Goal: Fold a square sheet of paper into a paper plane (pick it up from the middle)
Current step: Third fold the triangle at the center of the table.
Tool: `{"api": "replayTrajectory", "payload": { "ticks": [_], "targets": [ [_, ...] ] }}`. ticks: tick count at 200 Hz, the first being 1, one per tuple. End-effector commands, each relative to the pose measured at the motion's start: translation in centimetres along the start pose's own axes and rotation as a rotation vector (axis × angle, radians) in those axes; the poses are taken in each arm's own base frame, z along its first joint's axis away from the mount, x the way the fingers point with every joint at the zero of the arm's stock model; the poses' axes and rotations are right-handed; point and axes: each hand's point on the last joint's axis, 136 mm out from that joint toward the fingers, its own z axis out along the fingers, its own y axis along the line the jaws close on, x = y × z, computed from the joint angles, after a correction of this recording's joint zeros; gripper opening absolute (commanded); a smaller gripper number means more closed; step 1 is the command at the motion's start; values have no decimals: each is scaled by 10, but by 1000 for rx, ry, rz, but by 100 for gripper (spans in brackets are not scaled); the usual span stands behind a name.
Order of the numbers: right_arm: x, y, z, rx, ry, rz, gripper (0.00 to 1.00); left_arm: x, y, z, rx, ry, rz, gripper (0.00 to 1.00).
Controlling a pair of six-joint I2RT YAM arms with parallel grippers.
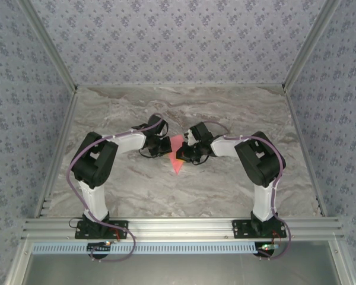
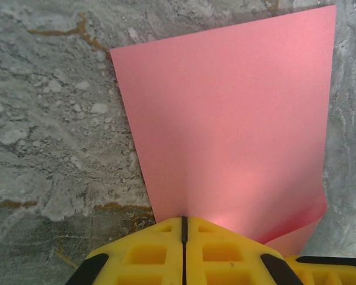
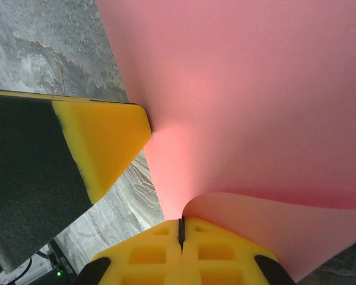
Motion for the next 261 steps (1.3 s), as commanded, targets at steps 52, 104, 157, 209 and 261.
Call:
{"api": "replayTrajectory", "payload": {
  "ticks": [52,104,157,209,261],
  "targets": [
    [3,-3,6,-3,12,-6,3,9,9,11,-36,40,-7,6],
    [3,-3,9,-10,16,-5,3,10,10,12,-37,46,-5,6],
    [3,-4,11,-15,23,-1,3,10,10,12,-36,48,-4,6],
    [1,-5,13,-14,19,0,3,11,11,13,-39,51,-7,6],
    [0,-4,14,-22,18,-6,3,13,11,14,-36,56,-7,6]
  ]
}}
